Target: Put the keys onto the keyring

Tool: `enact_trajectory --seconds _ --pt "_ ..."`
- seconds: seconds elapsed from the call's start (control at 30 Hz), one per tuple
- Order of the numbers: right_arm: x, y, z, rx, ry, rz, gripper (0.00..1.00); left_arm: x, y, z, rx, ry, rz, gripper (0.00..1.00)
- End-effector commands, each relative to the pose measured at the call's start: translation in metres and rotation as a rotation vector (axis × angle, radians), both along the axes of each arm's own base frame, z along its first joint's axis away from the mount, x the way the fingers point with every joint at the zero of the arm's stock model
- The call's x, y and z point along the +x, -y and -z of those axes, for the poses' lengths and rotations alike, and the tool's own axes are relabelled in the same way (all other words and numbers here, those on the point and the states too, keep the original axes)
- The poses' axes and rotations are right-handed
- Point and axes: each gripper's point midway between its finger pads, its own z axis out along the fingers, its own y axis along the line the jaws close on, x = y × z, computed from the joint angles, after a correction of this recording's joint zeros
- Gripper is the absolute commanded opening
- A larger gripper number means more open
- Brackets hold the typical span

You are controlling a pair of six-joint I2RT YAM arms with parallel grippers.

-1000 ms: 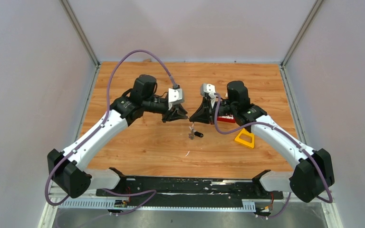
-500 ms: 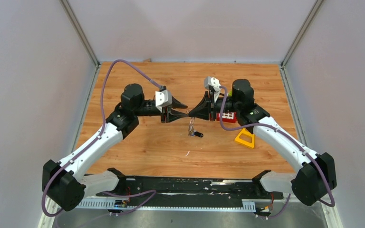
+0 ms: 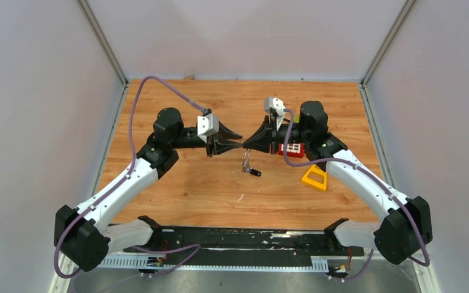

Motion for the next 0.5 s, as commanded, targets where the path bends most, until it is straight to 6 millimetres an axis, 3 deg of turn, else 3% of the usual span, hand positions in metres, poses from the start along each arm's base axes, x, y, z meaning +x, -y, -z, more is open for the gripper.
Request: enact_trajectory --seconds 0.0,0.47 --pt "-0.0048 0.0035 -0.0174 0.041 0.054 -0.013 0.00 -0.0016 -0.0011 -0.0014 -0.010 0.016 -0.002 0.36" --pt "-0.0053 0.0037 -0.0169 0.042 0.054 -0.020 0.00 0.0053 0.0047 -0.0006 -0.012 -0.034 -0.002 0.27"
